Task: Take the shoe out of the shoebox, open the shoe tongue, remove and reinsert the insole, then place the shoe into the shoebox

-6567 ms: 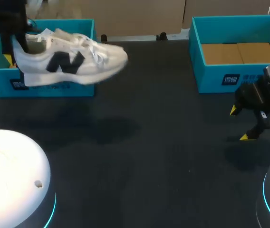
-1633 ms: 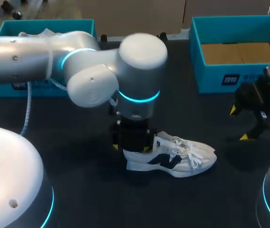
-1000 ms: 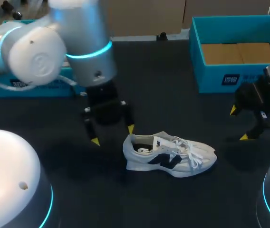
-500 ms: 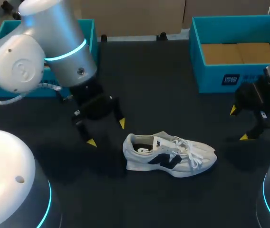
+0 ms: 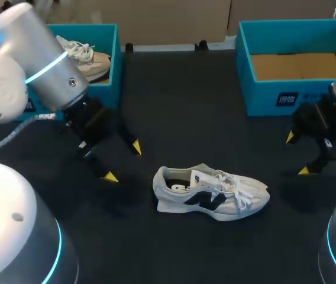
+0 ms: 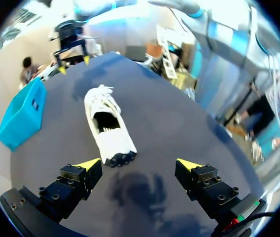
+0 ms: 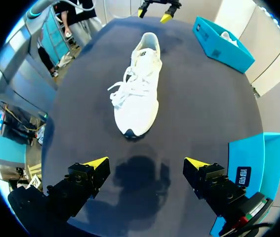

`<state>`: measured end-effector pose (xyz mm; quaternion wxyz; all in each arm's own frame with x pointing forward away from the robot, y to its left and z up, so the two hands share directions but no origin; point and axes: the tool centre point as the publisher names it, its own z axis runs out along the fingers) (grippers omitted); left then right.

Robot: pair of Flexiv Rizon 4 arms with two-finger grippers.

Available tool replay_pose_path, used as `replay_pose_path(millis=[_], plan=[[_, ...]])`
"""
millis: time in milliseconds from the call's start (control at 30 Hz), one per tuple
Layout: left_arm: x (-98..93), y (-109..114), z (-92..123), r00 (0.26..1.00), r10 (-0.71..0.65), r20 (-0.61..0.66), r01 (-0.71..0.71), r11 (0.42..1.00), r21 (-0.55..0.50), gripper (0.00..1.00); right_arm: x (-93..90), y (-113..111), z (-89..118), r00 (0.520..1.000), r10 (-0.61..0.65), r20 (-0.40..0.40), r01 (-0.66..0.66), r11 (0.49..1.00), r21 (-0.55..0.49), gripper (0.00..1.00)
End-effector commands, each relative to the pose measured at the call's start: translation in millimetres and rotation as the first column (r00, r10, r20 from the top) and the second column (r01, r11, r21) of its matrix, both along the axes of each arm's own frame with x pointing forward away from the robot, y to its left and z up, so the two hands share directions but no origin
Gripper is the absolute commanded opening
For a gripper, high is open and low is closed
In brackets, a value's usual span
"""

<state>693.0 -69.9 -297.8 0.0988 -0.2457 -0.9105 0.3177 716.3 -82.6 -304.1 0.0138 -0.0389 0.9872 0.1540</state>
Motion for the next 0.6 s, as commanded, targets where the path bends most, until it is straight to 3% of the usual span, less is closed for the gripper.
replay_pose_path(millis=[33,233,400,533,600], plan=[[-1.3,0,-16,0.936,0.288,-0.200,-0.309,0.948,-0.079,1.00,-1.1,0,0,1.000,0.000,0.002,0.000,1.000,-0.002,1.00],[-14.0,4,-45,0.863,0.334,-0.379,-0.414,0.898,-0.150,1.00,-1.1,0,0,1.000,0.000,0.002,0.000,1.000,-0.002,1.00],[-20.6,7,-58,0.823,0.393,-0.411,-0.507,0.835,-0.216,1.00,-1.1,0,0,1.000,0.000,0.002,0.000,1.000,-0.002,1.00],[-22.9,14,-61,0.790,0.396,-0.468,-0.559,0.779,-0.285,1.00,-1.1,0,0,1.000,0.000,0.002,0.000,1.000,-0.002,1.00],[-20.5,20,-58,0.787,0.378,-0.487,-0.553,0.782,-0.286,1.00,-1.1,0,0,1.000,0.000,0.002,0.000,1.000,-0.002,1.00]])
